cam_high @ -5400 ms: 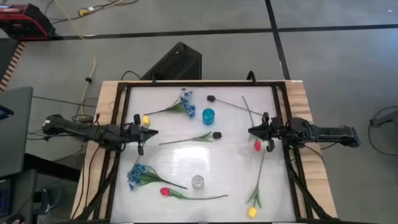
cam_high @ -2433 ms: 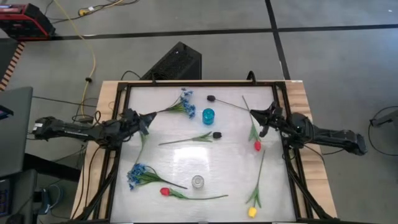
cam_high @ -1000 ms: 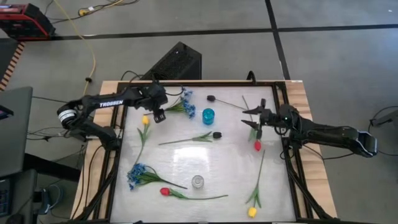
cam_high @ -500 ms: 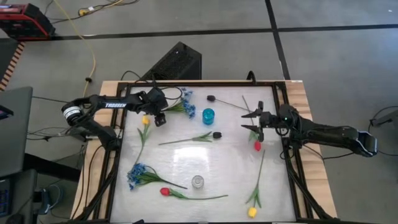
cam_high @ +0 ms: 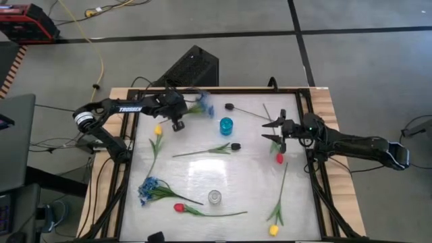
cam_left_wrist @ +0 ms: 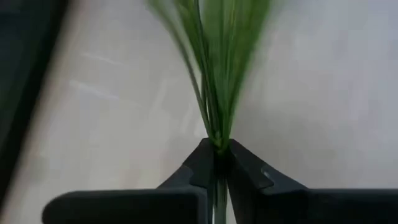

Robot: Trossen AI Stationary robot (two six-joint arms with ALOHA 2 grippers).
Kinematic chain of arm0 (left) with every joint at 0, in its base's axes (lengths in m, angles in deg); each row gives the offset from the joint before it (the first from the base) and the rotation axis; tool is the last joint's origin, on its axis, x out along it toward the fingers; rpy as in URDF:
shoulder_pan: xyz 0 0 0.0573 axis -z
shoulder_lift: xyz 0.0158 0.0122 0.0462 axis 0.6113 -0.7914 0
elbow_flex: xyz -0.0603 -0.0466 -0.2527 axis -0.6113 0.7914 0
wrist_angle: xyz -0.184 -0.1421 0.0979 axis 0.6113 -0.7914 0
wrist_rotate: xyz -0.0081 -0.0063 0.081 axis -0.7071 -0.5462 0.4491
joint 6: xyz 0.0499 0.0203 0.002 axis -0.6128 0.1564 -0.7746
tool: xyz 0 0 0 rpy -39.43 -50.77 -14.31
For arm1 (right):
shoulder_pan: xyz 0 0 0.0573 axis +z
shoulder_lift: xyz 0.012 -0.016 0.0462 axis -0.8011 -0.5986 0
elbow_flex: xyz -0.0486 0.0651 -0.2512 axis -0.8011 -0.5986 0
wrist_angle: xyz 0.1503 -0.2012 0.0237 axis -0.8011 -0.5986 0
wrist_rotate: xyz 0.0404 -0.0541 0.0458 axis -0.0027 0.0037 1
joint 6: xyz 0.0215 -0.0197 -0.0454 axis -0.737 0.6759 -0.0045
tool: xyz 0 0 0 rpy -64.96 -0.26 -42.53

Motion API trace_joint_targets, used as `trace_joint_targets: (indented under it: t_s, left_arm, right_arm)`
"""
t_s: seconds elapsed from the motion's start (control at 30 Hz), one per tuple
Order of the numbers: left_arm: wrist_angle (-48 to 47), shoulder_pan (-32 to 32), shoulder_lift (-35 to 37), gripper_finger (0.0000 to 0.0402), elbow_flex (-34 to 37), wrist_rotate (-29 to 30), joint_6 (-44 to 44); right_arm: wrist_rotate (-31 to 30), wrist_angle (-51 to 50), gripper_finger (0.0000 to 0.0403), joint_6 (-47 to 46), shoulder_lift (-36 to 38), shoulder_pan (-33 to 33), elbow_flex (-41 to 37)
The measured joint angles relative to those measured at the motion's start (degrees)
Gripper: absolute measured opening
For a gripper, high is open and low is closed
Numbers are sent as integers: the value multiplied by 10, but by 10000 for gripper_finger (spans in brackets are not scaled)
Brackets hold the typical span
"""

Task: Sort flowers into vase by color
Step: Put the top blue flowers into the blue vase

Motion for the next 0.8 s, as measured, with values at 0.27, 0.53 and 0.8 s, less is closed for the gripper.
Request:
trace_joint_targets:
  t_s: [0.27, 0.53, 0.8]
  left_arm:
    - [112, -10, 100, 3, -11, -95, 50]
    - [347, 18, 159, 2, -12, -170, 172]
    - [669, 114, 46, 2, -12, -214, 219]
  right_arm:
    - [-12, 41, 221, -7, -2, -1, 0]
    - [-15, 64, 221, -11, -20, -7, 0]
    - [-15, 87, 221, -11, -48, -12, 0]
